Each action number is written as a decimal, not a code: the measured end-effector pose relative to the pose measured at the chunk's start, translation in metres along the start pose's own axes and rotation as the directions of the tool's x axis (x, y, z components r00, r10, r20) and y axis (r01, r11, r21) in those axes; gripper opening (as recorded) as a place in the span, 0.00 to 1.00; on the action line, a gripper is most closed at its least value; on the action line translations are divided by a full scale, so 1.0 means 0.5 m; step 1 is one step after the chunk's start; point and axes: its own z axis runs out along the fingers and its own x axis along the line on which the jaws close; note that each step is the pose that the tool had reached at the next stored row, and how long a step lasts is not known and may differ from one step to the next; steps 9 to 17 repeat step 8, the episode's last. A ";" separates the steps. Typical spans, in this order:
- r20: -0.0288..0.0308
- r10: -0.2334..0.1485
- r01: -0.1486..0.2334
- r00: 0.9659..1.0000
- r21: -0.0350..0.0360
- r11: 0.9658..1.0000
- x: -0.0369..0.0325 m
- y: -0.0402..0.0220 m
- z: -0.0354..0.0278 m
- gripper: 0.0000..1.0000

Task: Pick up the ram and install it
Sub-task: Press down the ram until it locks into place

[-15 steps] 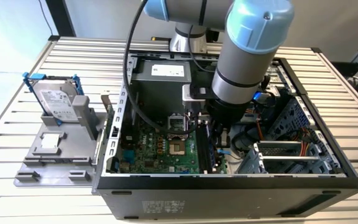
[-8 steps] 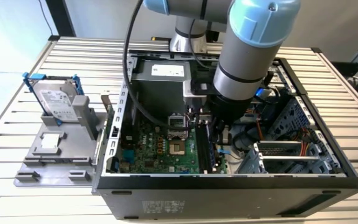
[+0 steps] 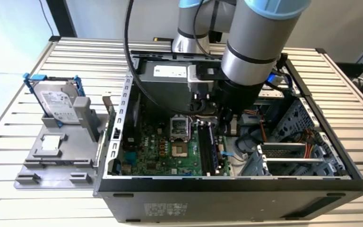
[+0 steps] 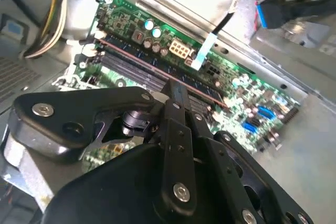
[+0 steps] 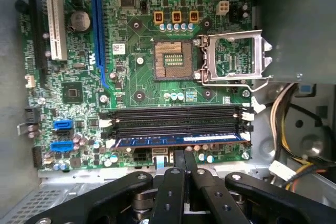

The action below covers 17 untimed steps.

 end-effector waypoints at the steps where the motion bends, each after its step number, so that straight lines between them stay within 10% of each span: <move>1: 0.000 0.000 0.000 1.000 0.000 1.000 0.000 0.000 -0.002 0.00; 17: 0.000 0.000 0.000 1.000 0.000 1.000 0.000 0.000 -0.002 0.00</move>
